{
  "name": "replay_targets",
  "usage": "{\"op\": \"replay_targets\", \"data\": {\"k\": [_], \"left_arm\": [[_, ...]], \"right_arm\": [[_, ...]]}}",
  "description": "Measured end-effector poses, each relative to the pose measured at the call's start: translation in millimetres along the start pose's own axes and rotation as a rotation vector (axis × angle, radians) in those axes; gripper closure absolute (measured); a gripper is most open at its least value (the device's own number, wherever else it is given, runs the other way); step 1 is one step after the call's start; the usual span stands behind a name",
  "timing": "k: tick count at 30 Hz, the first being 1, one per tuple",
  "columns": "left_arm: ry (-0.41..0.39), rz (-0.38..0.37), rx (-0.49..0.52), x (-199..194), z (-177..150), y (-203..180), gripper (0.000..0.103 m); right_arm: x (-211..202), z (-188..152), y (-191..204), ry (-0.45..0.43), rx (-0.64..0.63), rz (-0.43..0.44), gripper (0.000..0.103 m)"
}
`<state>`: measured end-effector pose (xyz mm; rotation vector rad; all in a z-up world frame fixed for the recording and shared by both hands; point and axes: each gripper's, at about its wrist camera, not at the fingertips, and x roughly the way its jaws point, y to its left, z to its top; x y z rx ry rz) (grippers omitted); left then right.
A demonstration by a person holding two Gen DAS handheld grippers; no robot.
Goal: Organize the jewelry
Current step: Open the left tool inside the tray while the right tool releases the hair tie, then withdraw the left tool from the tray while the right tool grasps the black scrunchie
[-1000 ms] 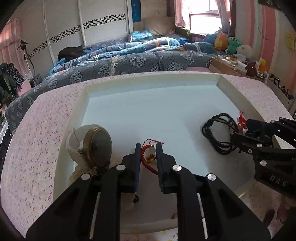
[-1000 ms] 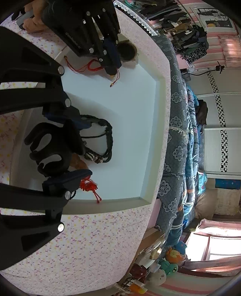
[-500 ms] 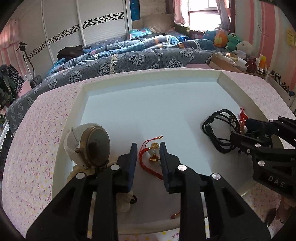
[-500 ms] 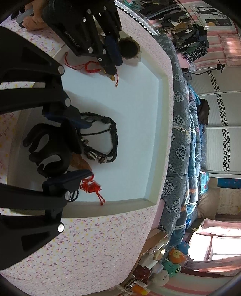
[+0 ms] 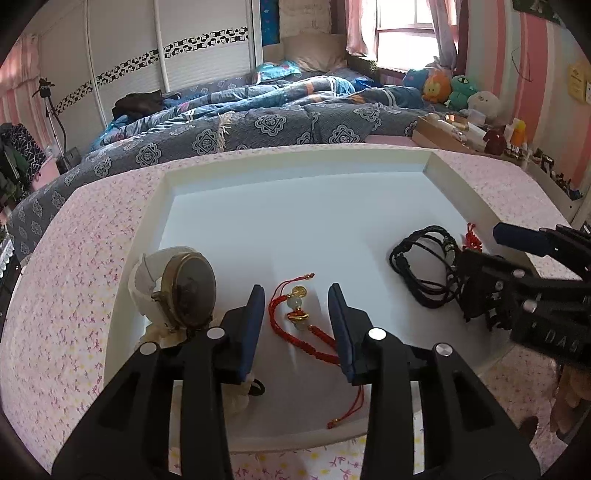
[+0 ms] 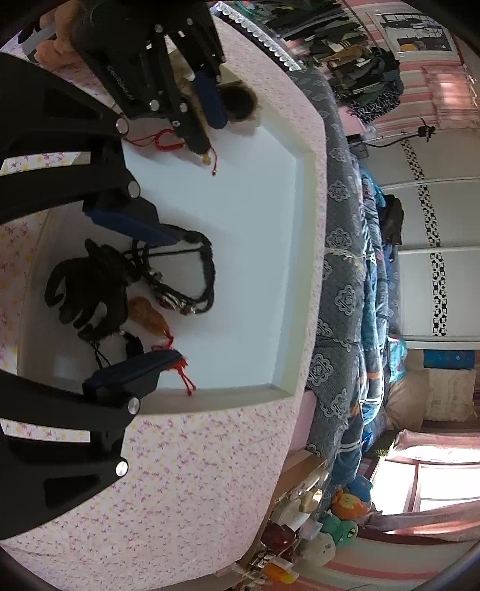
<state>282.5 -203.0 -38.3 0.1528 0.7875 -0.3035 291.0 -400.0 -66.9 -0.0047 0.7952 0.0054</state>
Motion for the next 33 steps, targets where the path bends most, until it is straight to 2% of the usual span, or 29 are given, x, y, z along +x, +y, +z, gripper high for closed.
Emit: {"op": "replay_targets", "data": {"k": [3, 4, 5, 12, 16, 18, 25, 33], "left_arm": [[-0.016, 0.0, -0.003, -7.0, 0.5, 2.2, 0.061], [-0.024, 0.005, 0.0, -8.8, 0.8, 1.7, 0.053], [-0.033, 0.013, 0.006, -11.1, 0.6, 1.0, 0.049], [-0.044, 0.01, 0.025, -22.6, 1.5, -2.3, 0.048], [-0.064, 0.021, 0.032, -32.5, 3.0, -3.0, 0.041], [-0.057, 0.029, 0.042, -33.9, 0.9, -2.0, 0.041], [-0.056, 0.041, 0.009, -51.2, -9.6, 13.2, 0.041], [-0.068, 0.026, 0.021, -79.4, -30.4, 4.1, 0.04]], "right_arm": [[-3.6, 3.3, -8.2, -0.009, 0.024, 0.002, 0.044], [-4.7, 4.1, -10.0, -0.013, 0.028, -0.002, 0.044], [-5.5, 4.2, -11.7, -0.015, 0.032, -0.002, 0.044], [-20.3, 6.6, -19.4, -0.036, 0.041, 0.004, 0.044], [-27.0, 6.2, -25.6, -0.047, 0.051, -0.002, 0.044], [-28.3, 5.3, -28.8, -0.046, 0.058, -0.004, 0.044], [-40.0, -1.8, -34.3, -0.039, 0.034, -0.025, 0.044], [-72.8, -19.7, -50.9, -0.061, 0.012, -0.053, 0.044]]}}
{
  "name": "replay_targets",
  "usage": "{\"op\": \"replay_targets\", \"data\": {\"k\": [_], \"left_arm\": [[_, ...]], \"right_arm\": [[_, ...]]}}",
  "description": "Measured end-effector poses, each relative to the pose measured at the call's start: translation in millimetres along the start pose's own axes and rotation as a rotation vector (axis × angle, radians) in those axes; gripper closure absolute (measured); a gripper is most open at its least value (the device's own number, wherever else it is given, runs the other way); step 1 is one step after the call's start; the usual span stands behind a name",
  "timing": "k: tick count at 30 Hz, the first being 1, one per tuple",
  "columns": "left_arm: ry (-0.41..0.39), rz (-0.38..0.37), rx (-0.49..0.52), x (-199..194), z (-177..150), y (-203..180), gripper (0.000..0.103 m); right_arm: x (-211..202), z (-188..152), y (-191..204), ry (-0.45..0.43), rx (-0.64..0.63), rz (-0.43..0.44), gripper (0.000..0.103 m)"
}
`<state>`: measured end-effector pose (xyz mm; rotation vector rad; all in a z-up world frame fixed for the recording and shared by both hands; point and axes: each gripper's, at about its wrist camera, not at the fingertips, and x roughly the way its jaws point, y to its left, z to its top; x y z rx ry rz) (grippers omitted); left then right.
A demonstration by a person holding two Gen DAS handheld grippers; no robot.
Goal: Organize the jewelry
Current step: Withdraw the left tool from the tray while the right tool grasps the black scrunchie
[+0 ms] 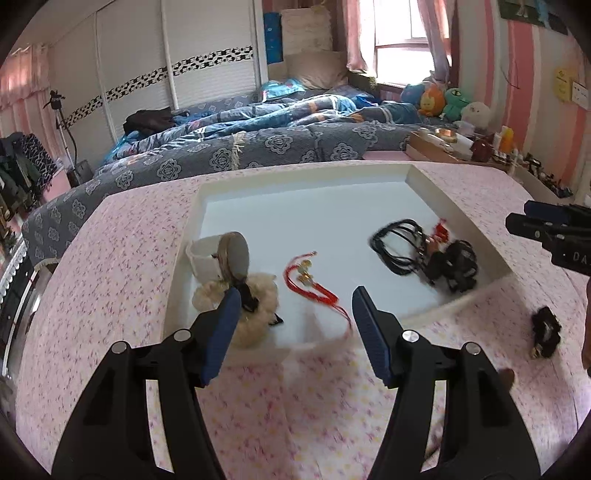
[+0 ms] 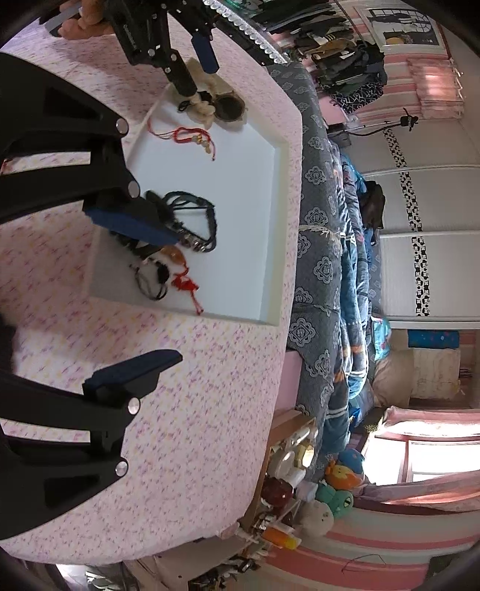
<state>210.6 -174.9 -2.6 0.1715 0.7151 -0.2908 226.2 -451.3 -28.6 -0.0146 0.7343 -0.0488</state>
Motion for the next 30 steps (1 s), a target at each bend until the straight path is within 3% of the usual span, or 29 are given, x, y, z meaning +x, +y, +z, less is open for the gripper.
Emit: {"op": "replay_targets", "data": {"k": [5, 16, 26, 30], "left_arm": [[-0.016, -0.011, 0.009, -19.7, -15.5, -6.9, 0.037], [0.041, -0.064, 0.06, -33.7, -63.5, -36.8, 0.033], [0.07, -0.104, 0.071, -37.1, -81.6, -52.4, 0.03], [0.085, -0.118, 0.086, -37.5, -85.3, -58.1, 0.028]], "right_arm": [[-21.5, -24.7, -20.3, 0.0, -0.002, -0.008, 0.044], [-40.1, -97.9, -36.7, 0.066, -0.038, 0.03, 0.042], [-33.6, -117.5, -32.7, 0.111, -0.033, 0.091, 0.04], [-27.7, -121.8, -28.4, 0.139, -0.053, 0.078, 0.035]]}}
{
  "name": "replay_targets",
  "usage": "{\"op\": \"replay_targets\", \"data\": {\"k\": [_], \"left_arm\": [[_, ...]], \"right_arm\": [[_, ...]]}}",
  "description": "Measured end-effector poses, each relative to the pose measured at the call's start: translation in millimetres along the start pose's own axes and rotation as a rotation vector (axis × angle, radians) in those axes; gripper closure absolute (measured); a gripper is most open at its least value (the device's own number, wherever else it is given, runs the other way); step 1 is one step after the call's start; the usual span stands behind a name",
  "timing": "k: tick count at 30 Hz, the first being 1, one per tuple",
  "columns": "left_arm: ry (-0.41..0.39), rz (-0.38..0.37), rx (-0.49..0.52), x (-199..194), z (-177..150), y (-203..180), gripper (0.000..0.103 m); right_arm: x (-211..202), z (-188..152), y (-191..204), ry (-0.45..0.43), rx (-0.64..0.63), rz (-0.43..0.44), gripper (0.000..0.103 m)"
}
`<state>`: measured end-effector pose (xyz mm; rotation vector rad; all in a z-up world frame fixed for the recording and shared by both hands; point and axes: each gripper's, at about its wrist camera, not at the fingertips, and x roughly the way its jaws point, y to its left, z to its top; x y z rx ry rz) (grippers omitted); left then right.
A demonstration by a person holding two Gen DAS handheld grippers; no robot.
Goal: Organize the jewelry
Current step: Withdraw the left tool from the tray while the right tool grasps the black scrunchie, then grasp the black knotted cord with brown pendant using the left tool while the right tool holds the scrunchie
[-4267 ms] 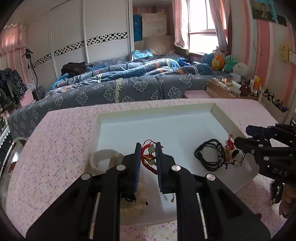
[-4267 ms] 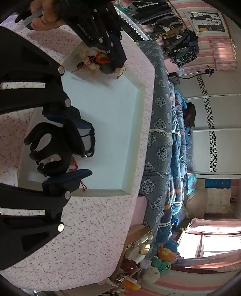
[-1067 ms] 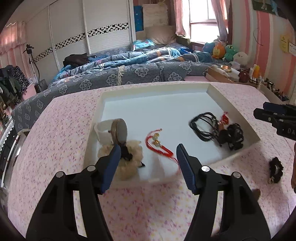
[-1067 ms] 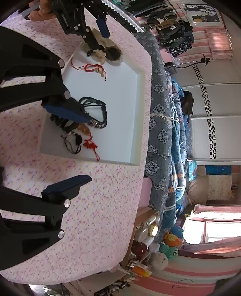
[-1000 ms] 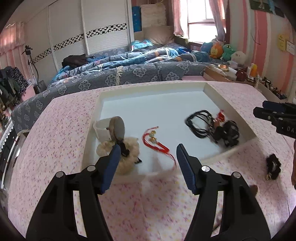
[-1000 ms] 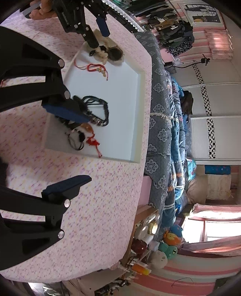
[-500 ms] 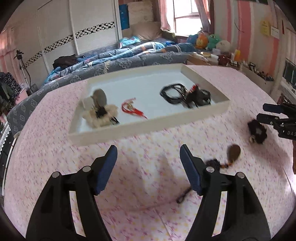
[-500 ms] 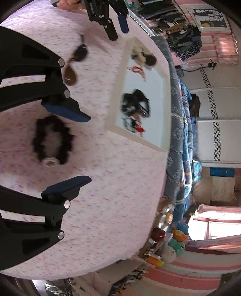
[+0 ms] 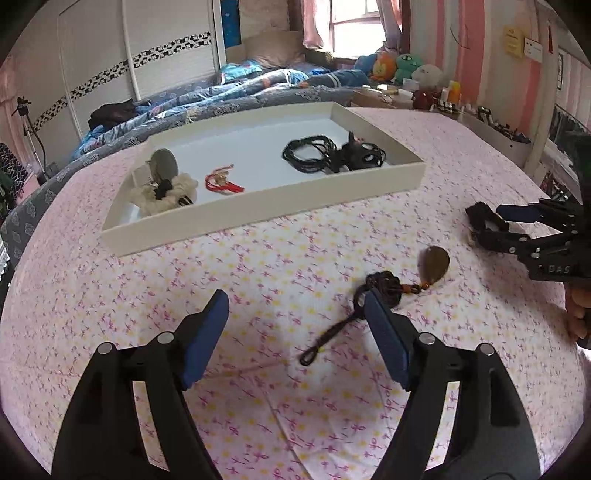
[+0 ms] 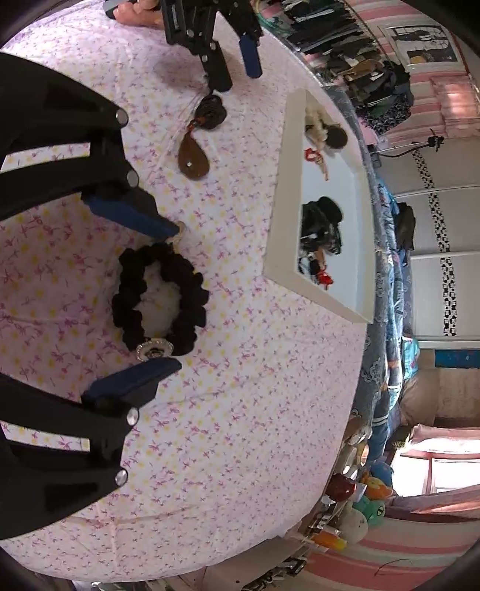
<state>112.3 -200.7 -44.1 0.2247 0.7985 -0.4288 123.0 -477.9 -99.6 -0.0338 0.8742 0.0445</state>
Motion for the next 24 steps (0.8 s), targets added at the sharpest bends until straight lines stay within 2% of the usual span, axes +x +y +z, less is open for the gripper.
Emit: {"op": "replay_targets", "data": {"k": [7, 13, 16, 20, 22, 24], "left_arm": [[0.022, 0.004, 0.022, 4.3, -0.3, -10.2, 0.027], [0.036, -0.013, 0.035, 8.3, 1.3, -20.5, 0.023], [0.046, -0.002, 0.055, 11.3, 2.0, -26.3, 0.023], [0.061, 0.013, 0.095, 14.6, 2.2, -34.4, 0.024], [0.073, 0.011, 0.104, 17.3, 2.7, -36.1, 0.032], [0.074, -0.003, 0.107, 18.2, 3.6, -37.6, 0.037]], "right_arm": [[3.2, 1.6, 4.5, 0.019, -0.018, -0.024, 0.033], [3.0, 1.7, 2.3, 0.02, -0.009, -0.025, 0.036], [2.1, 2.0, 2.2, 0.015, -0.007, -0.033, 0.044], [-0.4, 1.0, -1.3, 0.001, 0.01, -0.042, 0.064], [-1.0, 0.8, -4.2, -0.003, 0.026, -0.046, 0.071], [-0.9, 0.5, -5.2, -0.004, 0.03, -0.044, 0.072]]}}
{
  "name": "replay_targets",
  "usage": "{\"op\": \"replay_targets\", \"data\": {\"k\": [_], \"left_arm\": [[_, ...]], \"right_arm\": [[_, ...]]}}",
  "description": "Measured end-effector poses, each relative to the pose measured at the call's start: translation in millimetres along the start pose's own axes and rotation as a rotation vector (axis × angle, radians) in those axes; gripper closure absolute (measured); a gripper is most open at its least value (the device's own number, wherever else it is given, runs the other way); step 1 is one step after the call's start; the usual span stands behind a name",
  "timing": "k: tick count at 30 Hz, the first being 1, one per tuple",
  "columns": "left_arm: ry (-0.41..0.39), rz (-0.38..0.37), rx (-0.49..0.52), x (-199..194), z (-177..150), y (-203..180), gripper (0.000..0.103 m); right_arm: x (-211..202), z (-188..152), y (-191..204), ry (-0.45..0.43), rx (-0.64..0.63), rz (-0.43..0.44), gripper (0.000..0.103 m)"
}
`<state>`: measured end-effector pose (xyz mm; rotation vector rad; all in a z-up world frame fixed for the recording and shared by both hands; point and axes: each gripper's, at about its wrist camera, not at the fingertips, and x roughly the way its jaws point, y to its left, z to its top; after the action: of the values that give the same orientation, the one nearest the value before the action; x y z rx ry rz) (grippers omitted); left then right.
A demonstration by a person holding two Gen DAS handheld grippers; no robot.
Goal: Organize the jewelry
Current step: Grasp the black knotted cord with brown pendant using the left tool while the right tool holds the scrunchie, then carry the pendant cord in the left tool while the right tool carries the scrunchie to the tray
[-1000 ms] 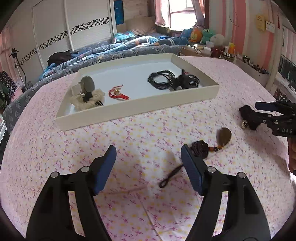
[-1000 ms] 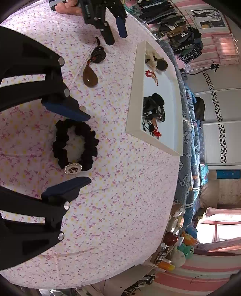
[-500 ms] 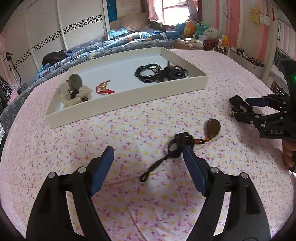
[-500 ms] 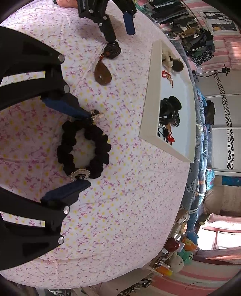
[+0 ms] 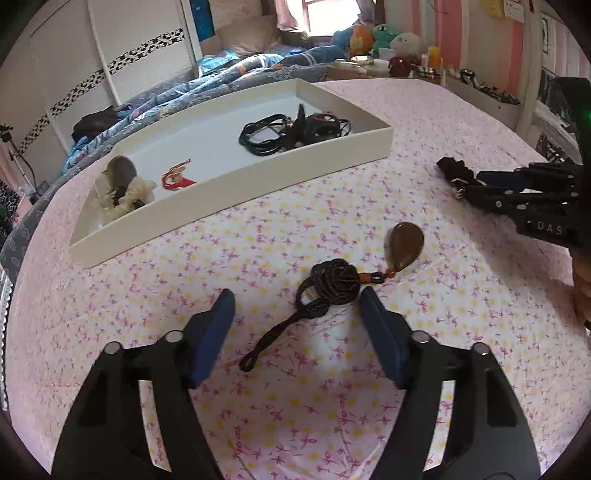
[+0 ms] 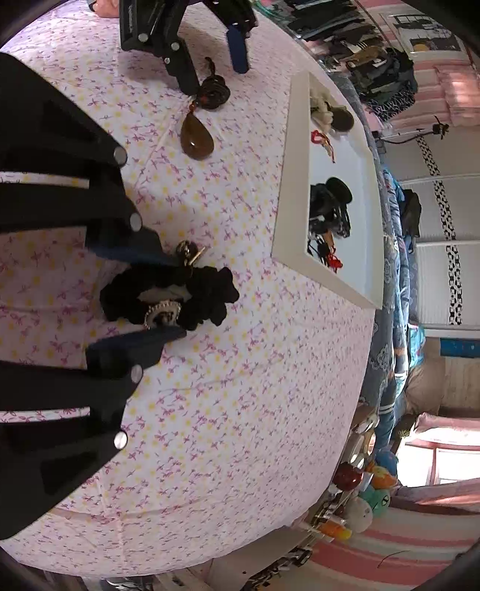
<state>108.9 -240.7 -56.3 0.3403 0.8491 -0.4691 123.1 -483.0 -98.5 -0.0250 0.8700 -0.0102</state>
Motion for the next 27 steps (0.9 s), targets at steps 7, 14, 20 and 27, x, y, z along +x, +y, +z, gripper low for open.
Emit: {"op": "replay_targets", "data": {"k": [7, 14, 20, 27], "left_arm": [[-0.011, -0.017, 0.015, -1.1, 1.9, -12.5, 0.078], [-0.018, -0.002, -0.02, -2.0, 2.6, -11.6, 0.094], [-0.056, 0.021, -0.038, -7.0, 6.1, -6.8, 0.097], [-0.101, 0.044, -0.043, -21.3, 15.5, 8.9, 0.097]], "right_arm": [[-0.3, -0.5, -0.5, -0.002, 0.007, -0.02, 0.079], [-1.0, -0.2, 2.2, -0.004, -0.004, -0.063, 0.085], [-2.2, 0.3, 3.5, -0.007, -0.012, -0.087, 0.085], [-14.2, 7.1, 2.9, -0.032, -0.014, -0.113, 0.085]]}}
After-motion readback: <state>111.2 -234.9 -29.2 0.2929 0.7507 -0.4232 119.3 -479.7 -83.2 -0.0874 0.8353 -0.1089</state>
